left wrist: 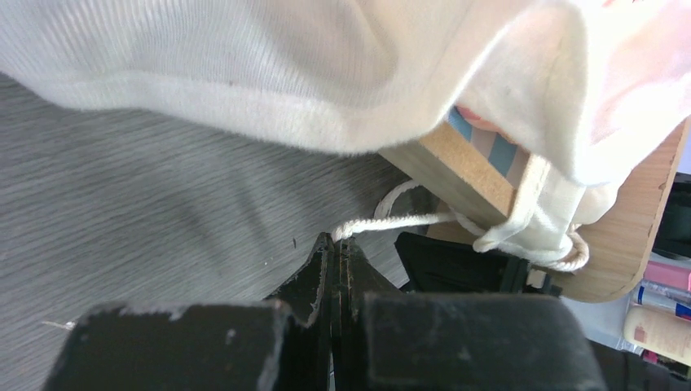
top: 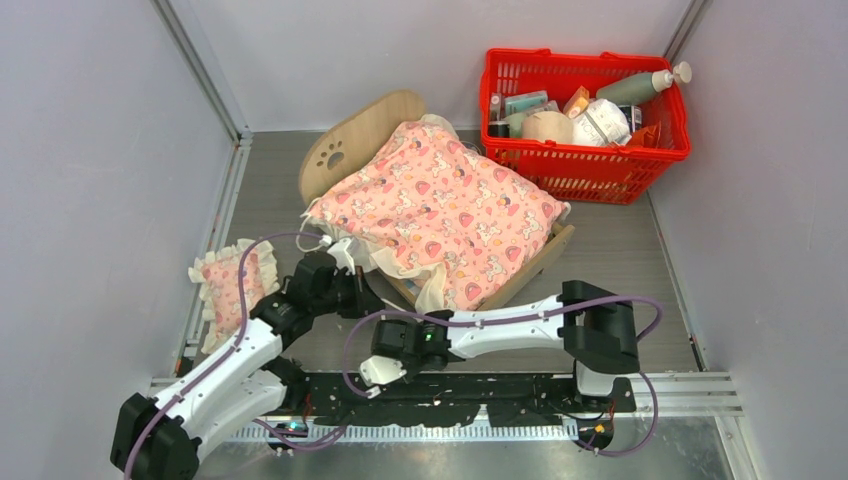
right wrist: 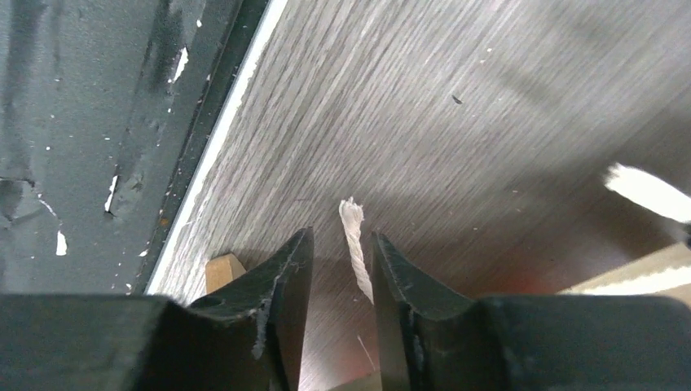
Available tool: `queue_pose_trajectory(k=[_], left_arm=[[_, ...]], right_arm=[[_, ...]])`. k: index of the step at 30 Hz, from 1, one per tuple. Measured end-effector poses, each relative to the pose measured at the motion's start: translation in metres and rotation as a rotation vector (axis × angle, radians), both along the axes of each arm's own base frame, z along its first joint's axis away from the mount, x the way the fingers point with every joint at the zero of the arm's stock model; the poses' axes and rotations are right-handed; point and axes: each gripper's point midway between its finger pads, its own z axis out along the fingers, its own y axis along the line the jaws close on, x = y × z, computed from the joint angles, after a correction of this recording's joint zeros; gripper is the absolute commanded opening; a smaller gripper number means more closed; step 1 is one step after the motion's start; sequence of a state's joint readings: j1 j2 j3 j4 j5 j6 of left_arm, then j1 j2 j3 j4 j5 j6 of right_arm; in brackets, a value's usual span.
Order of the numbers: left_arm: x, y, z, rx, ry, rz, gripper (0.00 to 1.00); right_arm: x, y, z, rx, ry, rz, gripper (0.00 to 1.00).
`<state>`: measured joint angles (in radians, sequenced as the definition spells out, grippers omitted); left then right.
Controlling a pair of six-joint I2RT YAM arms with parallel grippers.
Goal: Set up the pet bed
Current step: Tie the ropes to the bed frame.
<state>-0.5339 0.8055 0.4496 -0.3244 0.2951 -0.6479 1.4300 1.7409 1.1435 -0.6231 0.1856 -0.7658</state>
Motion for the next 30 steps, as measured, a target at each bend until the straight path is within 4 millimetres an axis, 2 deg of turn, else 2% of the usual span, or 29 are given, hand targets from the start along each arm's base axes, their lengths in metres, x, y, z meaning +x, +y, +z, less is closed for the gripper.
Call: queue_pose_trajectory(k=[9,15,18,20,25,27,30], left_arm=[[0.008,-0.002,0.006,0.009,-0.003,0.003,0.00],[0.008,-0.002,0.004,0.015,0.002,0.001,0.00],[0.008,-0.001,0.003,0.018,-0.002,-0.001,0.00],[0.009,-0.001,0.004,0.018,-0.003,0.000,0.00],[0.011,-0.001,0.008,0.016,-0.012,0.000,0.00],[0.012,-0.002,0.010,0.015,-0.017,0.002,0.00],[0.015,-0.002,0.013,0.018,-0.026,-0.001,0.00]], right_arm=[[0.009,-0.004,-0.023,-0.119,0.013,0.028,0.50],[0.027,-0.004,-0.027,-0.168,0.034,0.035,0.51],[0.029,-0.005,-0.028,-0.184,0.043,0.056,0.49],[0.029,-0.005,-0.029,-0.191,0.048,0.068,0.42],[0.022,-0.009,-0.031,-0.209,0.092,0.103,0.13],[0.020,-0.010,-0.032,-0.212,0.110,0.112,0.07],[0.018,-0.011,-0.032,-0.211,0.122,0.115,0.05]])
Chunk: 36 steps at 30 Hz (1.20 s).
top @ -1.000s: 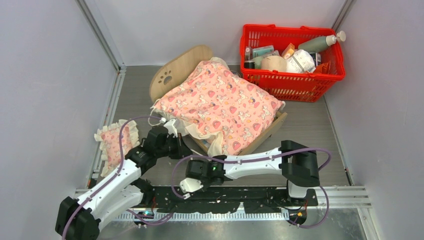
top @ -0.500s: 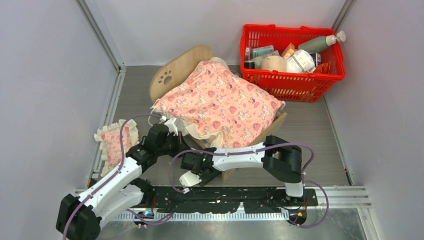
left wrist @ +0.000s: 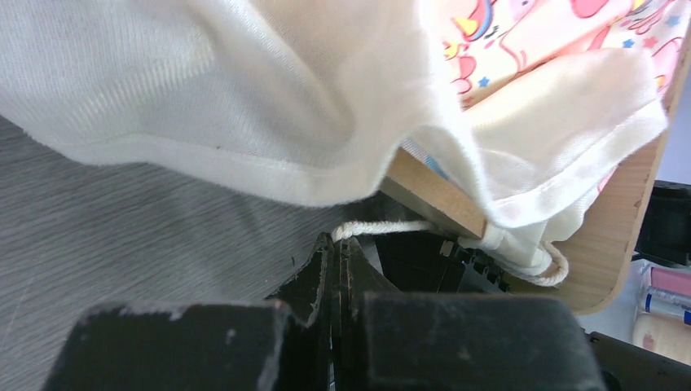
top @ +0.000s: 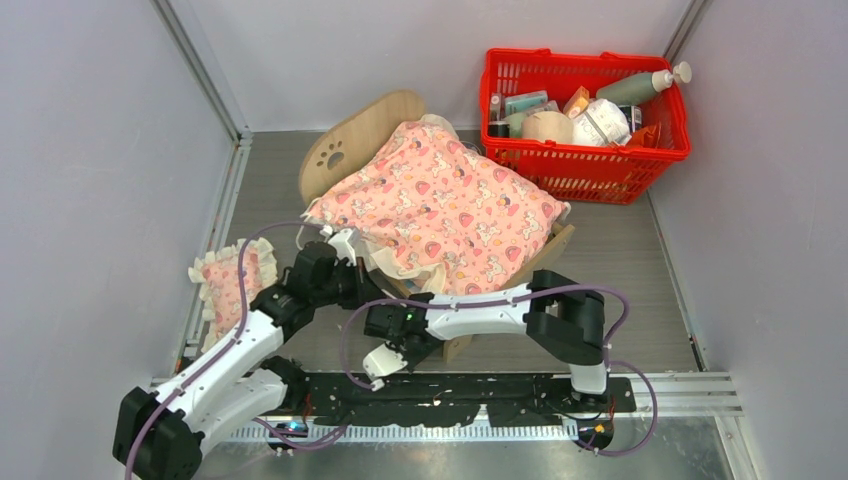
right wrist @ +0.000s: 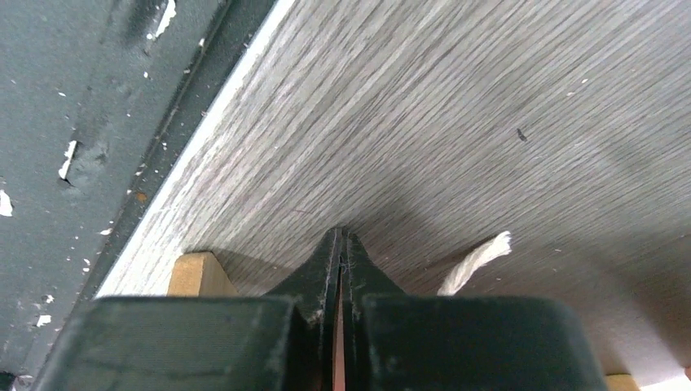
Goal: Set up the pet bed
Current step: Tie the ropes to the bed frame.
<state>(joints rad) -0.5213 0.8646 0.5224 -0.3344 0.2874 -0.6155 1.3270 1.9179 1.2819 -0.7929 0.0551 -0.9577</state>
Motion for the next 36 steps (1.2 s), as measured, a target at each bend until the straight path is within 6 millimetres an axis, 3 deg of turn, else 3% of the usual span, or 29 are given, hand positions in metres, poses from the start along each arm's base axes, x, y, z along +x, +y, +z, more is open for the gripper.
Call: queue_pose_trajectory(k=[3,6,13,16,23,26,30,36], left_arm=[[0.005,-0.001,0.009,0.004,-0.033,-0.010,0.00],[0.009,-0.002,0.019,-0.002,-0.059,-0.012,0.00],[0.008,-0.006,0.021,-0.022,-0.056,-0.023,0.00],[0.008,-0.008,0.021,-0.027,-0.052,-0.030,0.00],[0.008,-0.010,0.022,-0.039,-0.049,-0.037,0.00],[0.009,-0.012,0.023,-0.048,-0.046,-0.044,0.00],[0.007,-0.014,0.024,-0.059,-0.042,-0.054,0.00],[0.007,-0.017,0.032,-0.084,-0.037,-0.068,0.00]], right_arm=[[-0.003,0.003,0.004,0.040,0.007,-0.016,0.07],[-0.010,0.008,0.022,0.125,0.009,-0.049,0.26],[-0.029,0.018,0.125,0.522,0.033,-0.157,0.39],[-0.031,0.010,0.143,0.595,0.031,-0.191,0.45],[-0.026,-0.005,0.126,0.521,-0.146,-0.145,0.48],[-0.031,0.005,0.119,0.471,-0.270,-0.033,0.50],[-0.024,0.016,0.096,0.347,-0.457,0.096,0.52],[-0.008,0.017,0.056,0.129,-0.611,0.191,0.53]])
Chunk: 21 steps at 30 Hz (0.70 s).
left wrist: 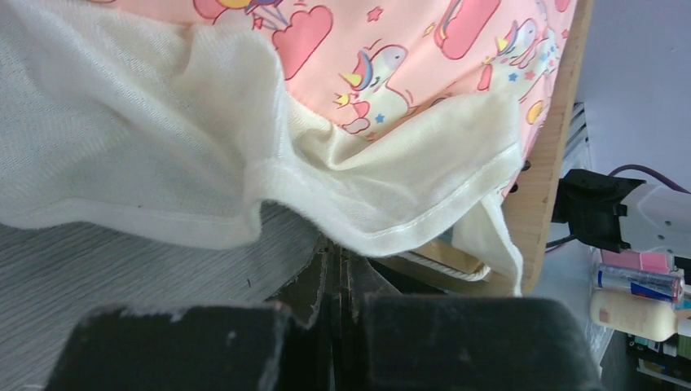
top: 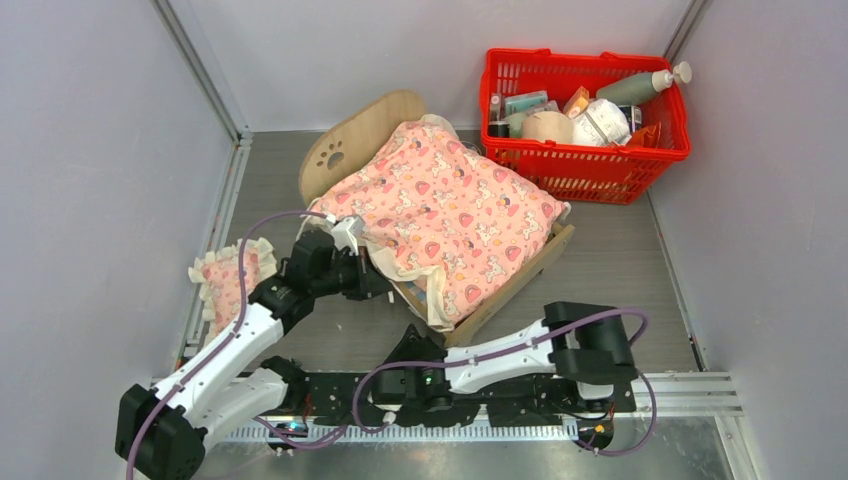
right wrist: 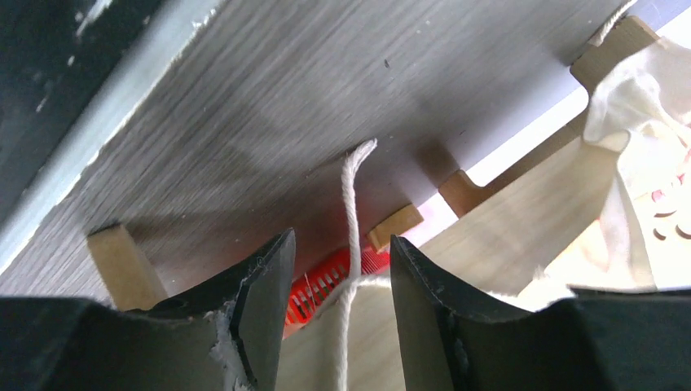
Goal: Set up the pet bed
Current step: Tie the ropes to the bed frame.
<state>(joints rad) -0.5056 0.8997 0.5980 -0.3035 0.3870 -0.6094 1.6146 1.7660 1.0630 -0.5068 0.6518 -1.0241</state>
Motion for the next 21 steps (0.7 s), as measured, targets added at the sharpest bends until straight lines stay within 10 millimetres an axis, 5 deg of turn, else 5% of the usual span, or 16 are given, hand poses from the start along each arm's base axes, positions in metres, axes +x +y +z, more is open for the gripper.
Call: queue_pose_trajectory(k=[11,15,17,19,21], left_arm=[[-0.001,-0.005,0.010,-0.028,0.000,-0.026,0.00],[-0.002,-0.005,0.010,-0.028,0.003,-0.028,0.00],[-0.002,-0.004,0.010,-0.027,0.004,-0.027,0.00],[-0.002,-0.004,0.010,-0.026,0.006,-0.026,0.00],[-0.002,-0.004,0.010,-0.026,0.005,-0.026,0.00]], right_arm=[[0.038,0.004,-0.028,-0.207,-0.153,-0.060,0.54],[0.052,0.000,-0.024,-0.231,-0.164,-0.087,0.50],[0.058,-0.003,-0.024,-0.239,-0.162,-0.103,0.42],[0.061,-0.006,-0.027,-0.251,-0.150,-0.113,0.11],[0.062,-0.007,-0.028,-0.250,-0.140,-0.118,0.06]])
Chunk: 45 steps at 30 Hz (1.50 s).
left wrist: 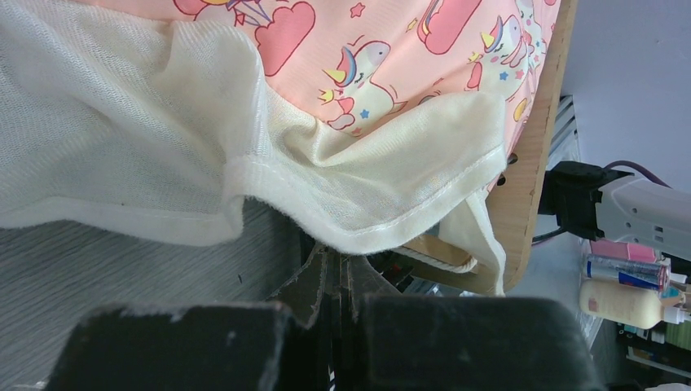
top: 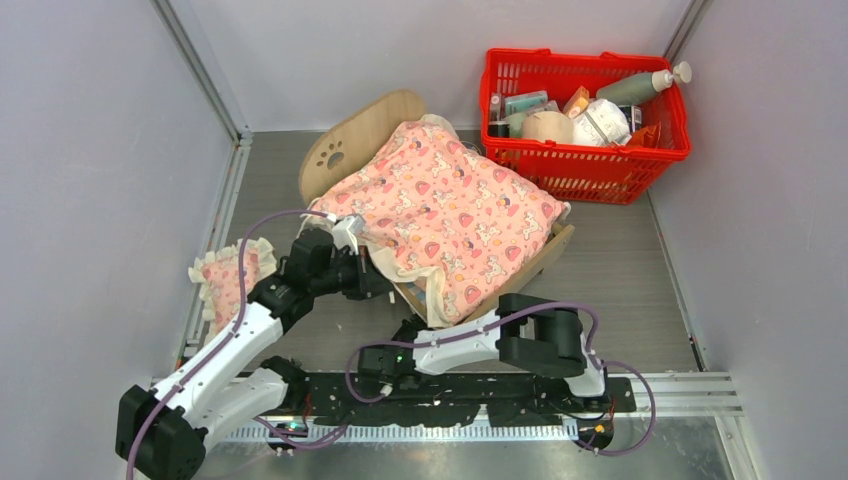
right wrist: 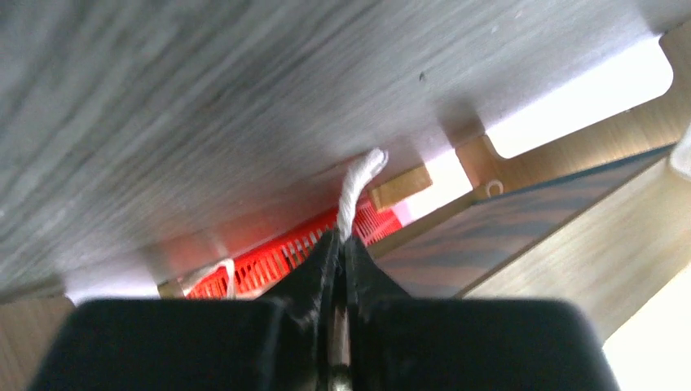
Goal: Set up the pet bed
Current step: Tie the ropes to the bed frame.
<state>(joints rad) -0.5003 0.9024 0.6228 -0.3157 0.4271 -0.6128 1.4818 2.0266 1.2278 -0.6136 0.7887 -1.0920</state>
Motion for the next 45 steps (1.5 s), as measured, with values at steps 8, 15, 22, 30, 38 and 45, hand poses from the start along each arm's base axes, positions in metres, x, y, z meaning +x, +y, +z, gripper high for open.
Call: queue_pose_trajectory(k=[8,15,22,30,38,45], left_arm=[[-0.002,0.004,0.003,0.002,-0.012,0.015,0.00],[-0.013,0.013,-0.007,0.007,0.000,0.032,0.00],[-0.025,0.025,-0.041,0.042,0.067,0.082,0.00],[-0.030,0.014,-0.064,0.052,0.137,0.087,0.00],[-0.042,-0.013,-0.056,0.023,0.109,0.052,0.00],[-0.067,-0.039,-0.067,0.040,0.157,0.003,0.00]], right_arm=[[-0.015,0.007,0.000,0.076,0.050,0.057,0.05],[-0.063,0.021,0.041,0.373,0.171,0.178,0.05],[-0.079,0.014,0.070,0.725,0.292,0.085,0.05],[-0.073,0.003,0.071,1.062,0.287,-0.217,0.05],[-0.071,-0.033,0.099,1.475,0.300,-0.579,0.05],[-0.080,-0.069,0.112,1.713,0.322,-0.812,0.05]])
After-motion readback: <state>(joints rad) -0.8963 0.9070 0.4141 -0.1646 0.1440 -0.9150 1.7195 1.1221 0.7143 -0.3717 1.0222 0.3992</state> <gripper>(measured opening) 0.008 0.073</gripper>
